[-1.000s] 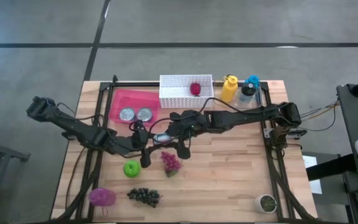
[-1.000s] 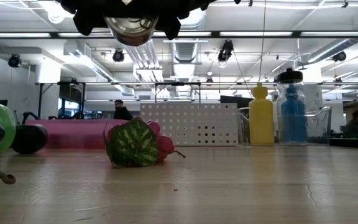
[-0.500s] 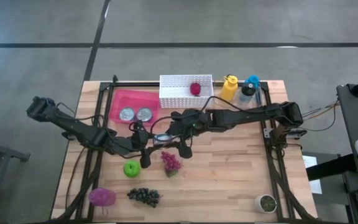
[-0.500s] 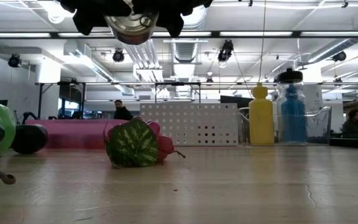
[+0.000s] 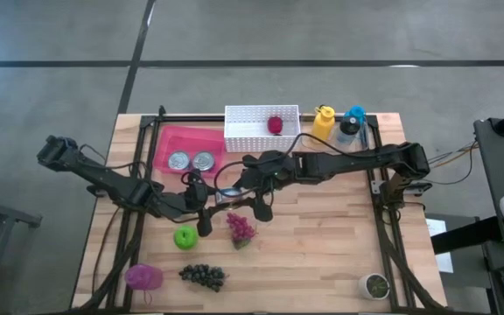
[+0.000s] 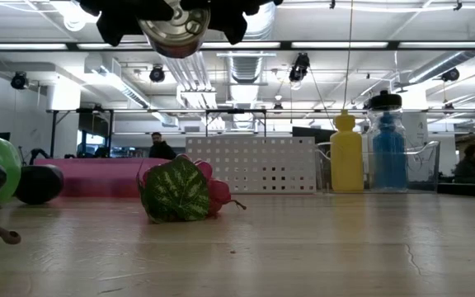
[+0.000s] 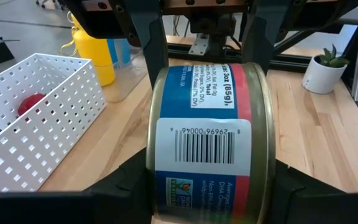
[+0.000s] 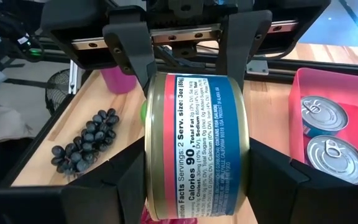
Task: Pick & Place Food Item
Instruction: Put the blue pink tuna can into the pink bin
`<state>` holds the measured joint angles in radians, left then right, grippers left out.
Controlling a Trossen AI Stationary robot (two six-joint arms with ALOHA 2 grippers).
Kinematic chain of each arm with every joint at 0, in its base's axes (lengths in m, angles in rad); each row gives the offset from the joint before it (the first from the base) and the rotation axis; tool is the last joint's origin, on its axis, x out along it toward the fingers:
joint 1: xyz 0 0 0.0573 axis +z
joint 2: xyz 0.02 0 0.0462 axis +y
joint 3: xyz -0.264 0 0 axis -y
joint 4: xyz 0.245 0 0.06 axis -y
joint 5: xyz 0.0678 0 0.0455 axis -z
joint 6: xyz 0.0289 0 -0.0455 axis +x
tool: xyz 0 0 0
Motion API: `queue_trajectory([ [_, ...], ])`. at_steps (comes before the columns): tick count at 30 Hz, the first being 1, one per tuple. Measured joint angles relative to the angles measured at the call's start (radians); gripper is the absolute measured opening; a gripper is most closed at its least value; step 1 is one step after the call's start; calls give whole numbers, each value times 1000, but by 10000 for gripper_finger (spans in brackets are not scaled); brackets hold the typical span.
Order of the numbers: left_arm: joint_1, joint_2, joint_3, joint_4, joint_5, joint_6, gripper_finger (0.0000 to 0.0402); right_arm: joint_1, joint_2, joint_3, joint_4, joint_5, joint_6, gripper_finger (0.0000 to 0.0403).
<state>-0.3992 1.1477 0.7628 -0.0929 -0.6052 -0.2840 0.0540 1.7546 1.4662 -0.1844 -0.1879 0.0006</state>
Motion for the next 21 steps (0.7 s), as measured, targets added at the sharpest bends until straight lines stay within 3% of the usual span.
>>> queue_trajectory([
  [21,0,0,0,0,4,-3,185,0,-8,0,0,-2,-3,215],
])
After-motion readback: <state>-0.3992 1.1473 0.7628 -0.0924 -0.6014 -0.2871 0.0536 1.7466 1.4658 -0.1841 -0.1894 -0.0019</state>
